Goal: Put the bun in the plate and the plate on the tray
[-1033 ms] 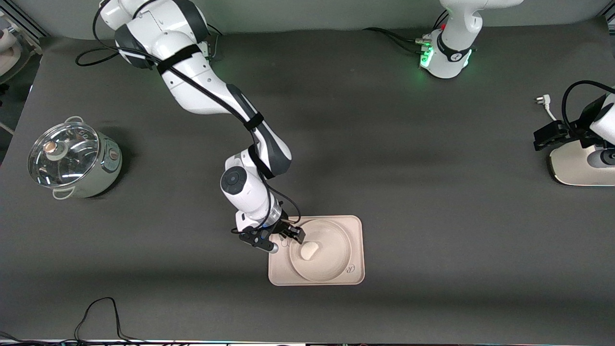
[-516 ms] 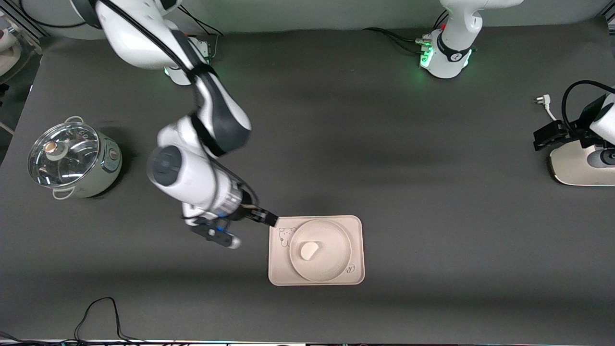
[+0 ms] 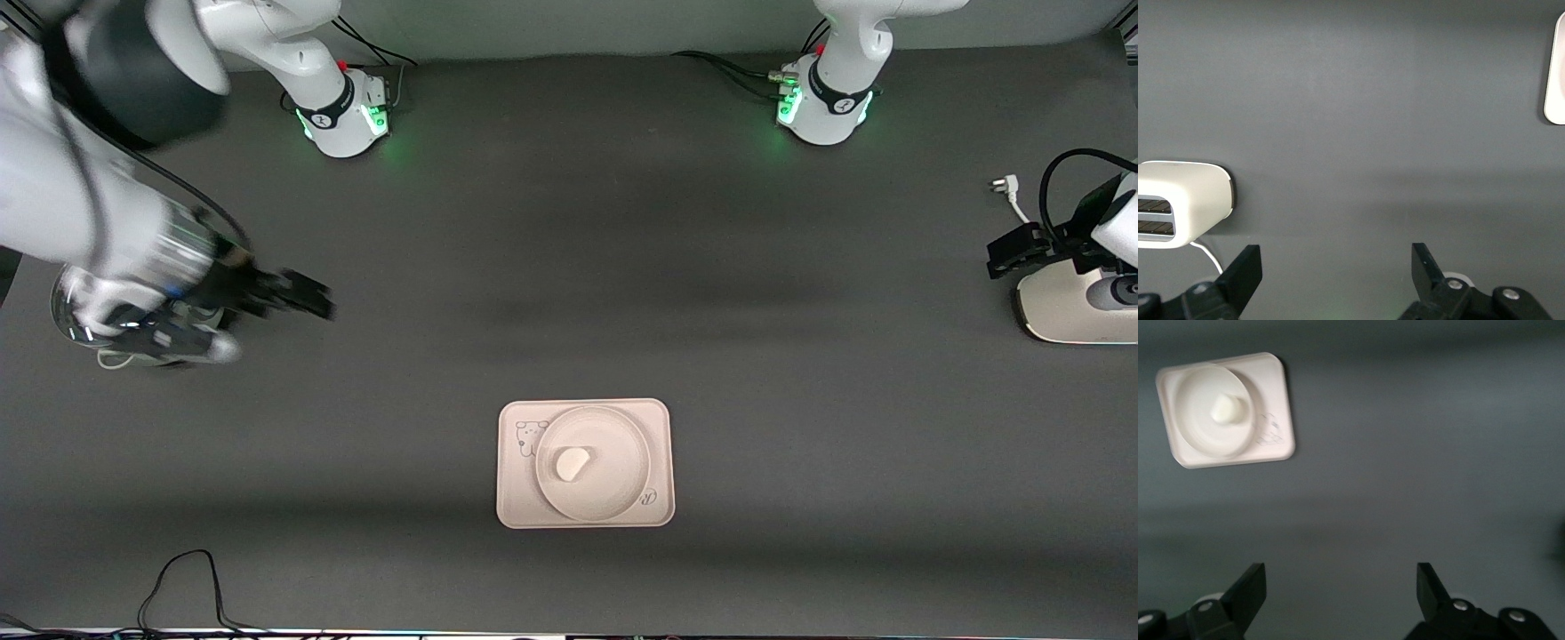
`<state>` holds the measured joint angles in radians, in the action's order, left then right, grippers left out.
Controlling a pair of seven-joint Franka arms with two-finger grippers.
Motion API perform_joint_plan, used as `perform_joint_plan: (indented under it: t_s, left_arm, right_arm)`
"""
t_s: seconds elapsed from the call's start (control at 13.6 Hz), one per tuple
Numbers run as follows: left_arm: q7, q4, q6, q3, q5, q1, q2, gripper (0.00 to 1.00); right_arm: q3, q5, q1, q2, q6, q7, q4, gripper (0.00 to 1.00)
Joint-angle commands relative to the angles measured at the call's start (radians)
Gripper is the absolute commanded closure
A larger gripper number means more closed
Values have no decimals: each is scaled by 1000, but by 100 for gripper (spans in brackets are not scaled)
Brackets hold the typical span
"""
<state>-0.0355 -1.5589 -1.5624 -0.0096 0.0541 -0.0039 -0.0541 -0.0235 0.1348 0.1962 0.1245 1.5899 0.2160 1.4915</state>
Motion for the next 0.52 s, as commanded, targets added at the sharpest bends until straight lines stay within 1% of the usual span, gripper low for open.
perform_joint_plan:
  t_s: [0.0, 0.07, 0.22, 0.37, 0.44]
  left_arm:
    - [8, 25, 15, 7, -8, -8, -9, 0]
    - [8, 25, 15, 7, -8, -10, -9, 0]
    - [8, 25, 15, 7, -8, -8, -9, 0]
    - [6, 26, 15, 7, -8, -8, -9, 0]
    - [6, 26, 15, 7, -8, -10, -9, 0]
  right_arm:
    - [18, -81, -86, -88, -36, -197, 87, 0]
    - [-10, -86, -105, -88, -38, -251, 87, 0]
    - [-84, -89, -104, -86, -36, -319, 95, 0]
    - [-107, -95, -103, -91, -38, -322, 102, 0]
    - [-107, -112, -103, -101, -38, -320, 104, 0]
